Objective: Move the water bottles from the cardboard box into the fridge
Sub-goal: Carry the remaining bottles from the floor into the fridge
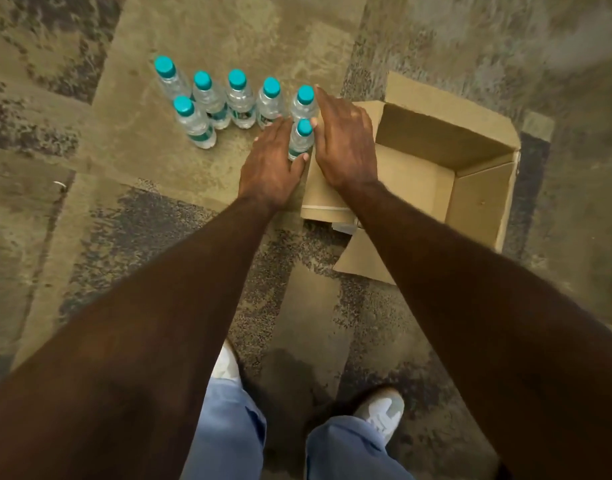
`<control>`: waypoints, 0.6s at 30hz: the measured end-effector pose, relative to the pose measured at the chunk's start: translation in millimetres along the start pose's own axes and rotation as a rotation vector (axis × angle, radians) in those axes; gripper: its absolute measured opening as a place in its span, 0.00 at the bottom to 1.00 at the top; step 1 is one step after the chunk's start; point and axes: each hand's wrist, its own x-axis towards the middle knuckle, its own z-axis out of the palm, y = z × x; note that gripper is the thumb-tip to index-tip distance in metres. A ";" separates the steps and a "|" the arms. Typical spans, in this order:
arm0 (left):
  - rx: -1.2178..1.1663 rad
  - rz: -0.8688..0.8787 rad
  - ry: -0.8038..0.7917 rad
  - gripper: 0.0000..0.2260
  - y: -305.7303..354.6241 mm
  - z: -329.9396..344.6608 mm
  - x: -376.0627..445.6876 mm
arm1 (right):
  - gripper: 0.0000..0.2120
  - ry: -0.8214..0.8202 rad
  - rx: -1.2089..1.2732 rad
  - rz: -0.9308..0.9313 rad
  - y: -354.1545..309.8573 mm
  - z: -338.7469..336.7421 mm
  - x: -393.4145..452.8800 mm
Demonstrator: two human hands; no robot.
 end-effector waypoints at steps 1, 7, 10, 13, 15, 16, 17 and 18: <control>-0.024 -0.003 0.009 0.28 -2.9 6.5 5.1 | 0.24 -0.004 0.018 -0.005 3.6 4.2 9.2; -0.047 -0.008 0.049 0.25 -10.8 38.0 29.5 | 0.22 -0.010 0.150 0.087 12.3 19.6 66.1; -0.083 -0.034 0.099 0.22 -5.8 43.7 39.9 | 0.23 -0.200 0.149 0.130 14.8 22.5 89.1; -0.109 -0.115 0.110 0.19 -3.2 43.4 47.7 | 0.23 -0.287 0.125 0.128 15.3 30.6 103.4; -0.120 -0.147 0.114 0.20 -5.9 43.5 50.9 | 0.20 -0.271 0.128 0.147 16.7 36.0 108.4; -0.120 -0.146 0.120 0.21 -7.6 43.3 51.0 | 0.18 -0.252 0.140 0.158 17.1 37.9 109.4; -0.121 -0.139 0.129 0.21 -9.6 42.8 50.9 | 0.17 -0.231 0.159 0.167 17.6 39.3 109.9; -0.122 -0.131 0.141 0.21 -11.6 42.5 50.5 | 0.16 -0.212 0.180 0.176 18.0 40.6 110.1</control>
